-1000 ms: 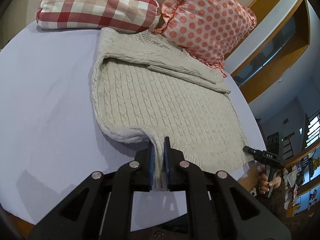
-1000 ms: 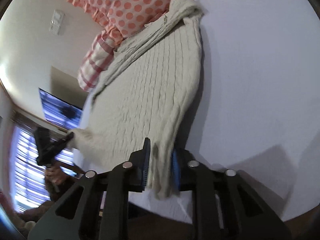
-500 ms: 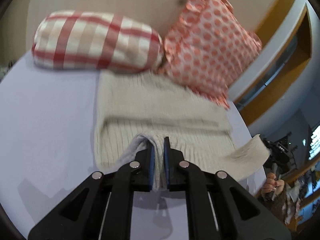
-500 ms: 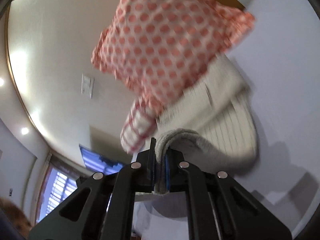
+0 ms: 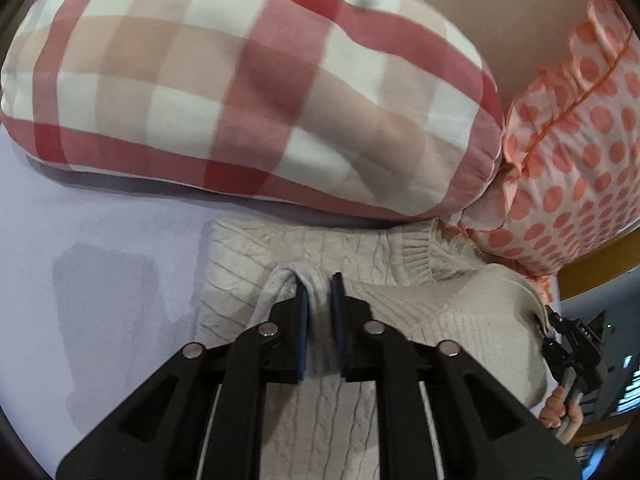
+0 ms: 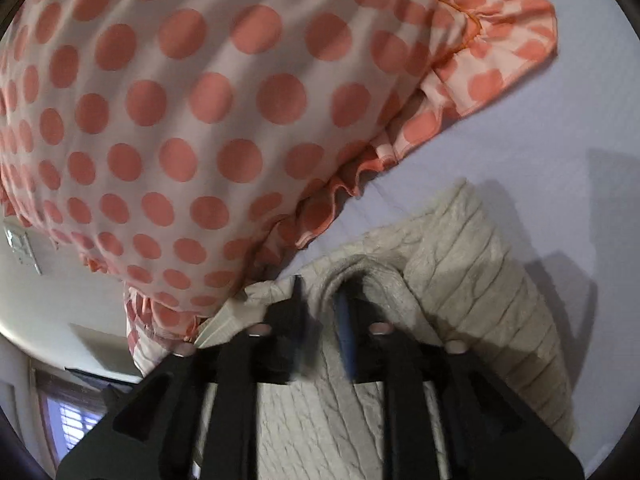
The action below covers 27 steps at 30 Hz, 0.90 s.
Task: Fold small clothes
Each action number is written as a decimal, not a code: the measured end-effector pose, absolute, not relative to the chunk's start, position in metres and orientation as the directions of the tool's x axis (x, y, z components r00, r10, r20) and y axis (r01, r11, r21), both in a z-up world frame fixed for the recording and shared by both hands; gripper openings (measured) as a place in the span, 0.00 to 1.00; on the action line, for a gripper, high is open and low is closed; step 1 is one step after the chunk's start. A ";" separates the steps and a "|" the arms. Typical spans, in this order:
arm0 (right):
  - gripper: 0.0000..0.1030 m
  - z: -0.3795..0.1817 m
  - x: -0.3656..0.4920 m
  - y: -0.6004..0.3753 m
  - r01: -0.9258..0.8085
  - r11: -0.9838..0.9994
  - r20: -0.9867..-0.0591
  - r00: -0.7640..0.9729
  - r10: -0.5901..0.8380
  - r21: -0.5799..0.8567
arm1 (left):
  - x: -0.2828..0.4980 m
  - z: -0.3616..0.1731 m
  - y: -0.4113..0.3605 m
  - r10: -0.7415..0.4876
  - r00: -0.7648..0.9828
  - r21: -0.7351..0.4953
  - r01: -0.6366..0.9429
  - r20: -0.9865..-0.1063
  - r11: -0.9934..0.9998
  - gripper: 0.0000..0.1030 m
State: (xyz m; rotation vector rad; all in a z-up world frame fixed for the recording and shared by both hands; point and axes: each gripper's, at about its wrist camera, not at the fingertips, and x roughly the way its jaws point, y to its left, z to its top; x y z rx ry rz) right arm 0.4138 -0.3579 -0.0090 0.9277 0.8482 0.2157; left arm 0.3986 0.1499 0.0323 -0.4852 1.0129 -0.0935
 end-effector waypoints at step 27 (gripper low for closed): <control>0.93 0.019 0.333 -0.161 -0.238 0.971 -0.727 0.672 0.141 -0.032 | 0.299 0.047 0.118 -0.071 0.586 -0.122 -0.047 -0.807 0.991 0.64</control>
